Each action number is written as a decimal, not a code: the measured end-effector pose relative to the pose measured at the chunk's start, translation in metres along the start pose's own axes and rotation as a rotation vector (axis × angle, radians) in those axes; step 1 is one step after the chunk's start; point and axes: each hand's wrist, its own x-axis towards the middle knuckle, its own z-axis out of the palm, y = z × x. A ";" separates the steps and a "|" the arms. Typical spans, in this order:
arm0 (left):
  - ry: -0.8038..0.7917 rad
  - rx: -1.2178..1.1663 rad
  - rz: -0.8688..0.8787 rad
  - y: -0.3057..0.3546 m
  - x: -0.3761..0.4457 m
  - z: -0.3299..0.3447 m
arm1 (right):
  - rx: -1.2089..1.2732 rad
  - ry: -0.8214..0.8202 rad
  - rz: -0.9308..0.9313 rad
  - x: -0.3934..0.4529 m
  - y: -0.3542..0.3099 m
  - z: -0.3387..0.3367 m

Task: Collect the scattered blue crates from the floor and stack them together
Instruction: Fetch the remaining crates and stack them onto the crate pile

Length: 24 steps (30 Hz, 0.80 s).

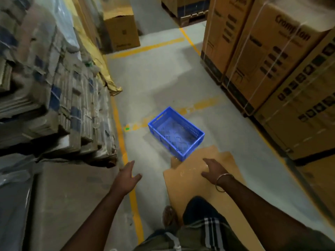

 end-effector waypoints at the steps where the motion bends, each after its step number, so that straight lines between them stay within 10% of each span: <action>1: -0.025 0.019 0.014 0.009 0.021 -0.006 | 0.015 0.009 0.013 0.015 -0.006 -0.008; 24: -0.470 0.314 -0.097 0.077 0.527 0.003 | 0.517 -0.110 0.562 0.389 -0.019 0.007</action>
